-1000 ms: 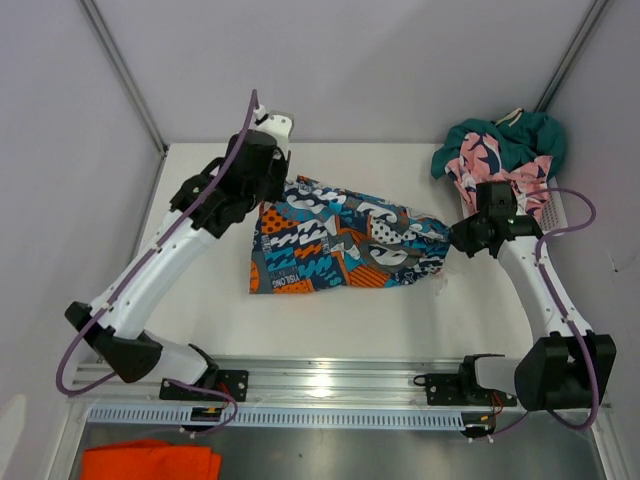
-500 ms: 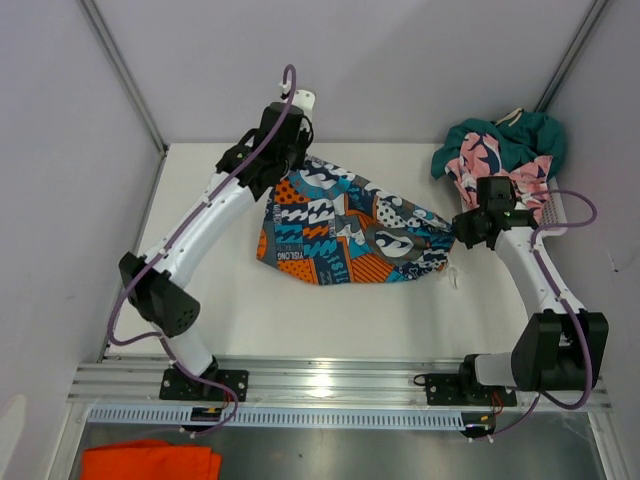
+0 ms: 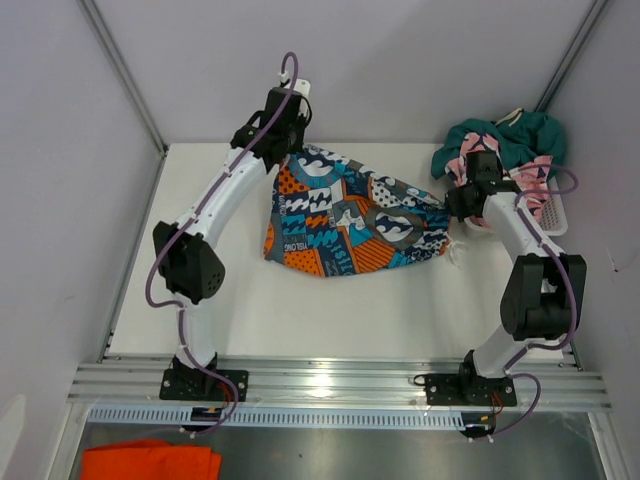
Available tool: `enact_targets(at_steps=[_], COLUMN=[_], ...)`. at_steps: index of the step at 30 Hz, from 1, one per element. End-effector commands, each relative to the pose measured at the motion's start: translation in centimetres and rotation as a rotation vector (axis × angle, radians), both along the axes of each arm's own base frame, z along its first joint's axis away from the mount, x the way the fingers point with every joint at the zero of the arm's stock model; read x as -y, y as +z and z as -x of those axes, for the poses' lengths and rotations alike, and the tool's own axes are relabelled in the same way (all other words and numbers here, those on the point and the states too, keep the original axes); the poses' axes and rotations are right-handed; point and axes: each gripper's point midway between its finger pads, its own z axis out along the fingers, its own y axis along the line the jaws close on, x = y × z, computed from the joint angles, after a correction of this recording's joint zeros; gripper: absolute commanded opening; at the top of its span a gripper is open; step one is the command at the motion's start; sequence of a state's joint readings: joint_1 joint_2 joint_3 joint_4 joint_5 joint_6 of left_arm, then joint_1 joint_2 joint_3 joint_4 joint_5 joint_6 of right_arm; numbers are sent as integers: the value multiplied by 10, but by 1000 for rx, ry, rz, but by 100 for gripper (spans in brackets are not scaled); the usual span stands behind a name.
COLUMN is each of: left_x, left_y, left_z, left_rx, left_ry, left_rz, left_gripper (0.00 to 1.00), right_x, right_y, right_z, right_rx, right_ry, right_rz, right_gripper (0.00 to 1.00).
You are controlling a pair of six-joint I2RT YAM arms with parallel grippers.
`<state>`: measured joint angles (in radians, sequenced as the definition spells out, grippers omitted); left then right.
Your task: Fold and stack the shorts
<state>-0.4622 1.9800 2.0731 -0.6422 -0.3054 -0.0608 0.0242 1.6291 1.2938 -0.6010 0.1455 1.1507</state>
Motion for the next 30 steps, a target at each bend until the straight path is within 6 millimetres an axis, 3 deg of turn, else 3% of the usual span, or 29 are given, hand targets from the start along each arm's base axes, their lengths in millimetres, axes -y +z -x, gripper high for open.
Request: enact_targets(at_steps=[1,4,5,7,8,9,10,14,15,16,17,18,19,20,21,22,23,24,25,27,28,30], left_x=[-16,-16,-14,-11,-11,-11,-14,-28,-31,-35,-37,-37,-37,-33,-31,-28,-19,-14,-13,4,3,15], left_y=[25,6,-2,-11,-27,-31,-33,-27,-21,-20,-15,8,-7,-2,25,1,6,13,1,6,-11,-10], left_z=[-24,-36,-39,-45,-50,-52,-58,-58,-50,-45,-39,-28,-18,-9,4,16,26,31,47,59,71,75], left_rx=[67,45,32,23,0,-4,0,-43,-63,-77,-75,-43,-87,-83,-36,-95,-88,-66,-91,-70,-103,-88], left_ry=[28,21,11,1,7,15,34,28,33,38,41,31,24,8,-8,-18,-45,-47,-51,-76,-72,-91], left_rz=[37,10,-1,-7,-18,-18,-21,71,99,106,109,132,126,138,177,169,181,196,189,219,214,271], left_gripper=[0,0,0,27,42,63,69,77,77,77,77,77,77,77,78,78,78,78,78,78,78,79], right_x=[14,13,13,8,13,14,16,18,14,11,8,-1,-4,-6,-11,-14,-15,-15,-17,-17,-18,-19], right_y=[22,23,15,25,27,36,41,70,83,75,74,79,72,52,48,45,21,18,13,-5,-9,-17], right_z=[-30,-50,-55,-71,-73,-80,-81,-78,-74,-66,-62,-57,-50,-39,-36,-28,-14,-14,-9,0,3,5], right_rx=[76,106,92,136,132,148,153,217,251,228,227,255,236,192,204,206,159,180,177,146,136,126], right_ry=[-40,-35,-35,-6,-29,-32,-32,33,73,123,164,230,258,297,330,351,364,371,378,380,378,363], right_rz=[78,98,104,127,164,189,209,259,259,281,287,279,286,287,284,281,282,292,295,297,313,325], right_gripper=[0,1,3,35,56,88,97,99,100,100,100,99,99,98,95,95,91,90,89,86,86,82])
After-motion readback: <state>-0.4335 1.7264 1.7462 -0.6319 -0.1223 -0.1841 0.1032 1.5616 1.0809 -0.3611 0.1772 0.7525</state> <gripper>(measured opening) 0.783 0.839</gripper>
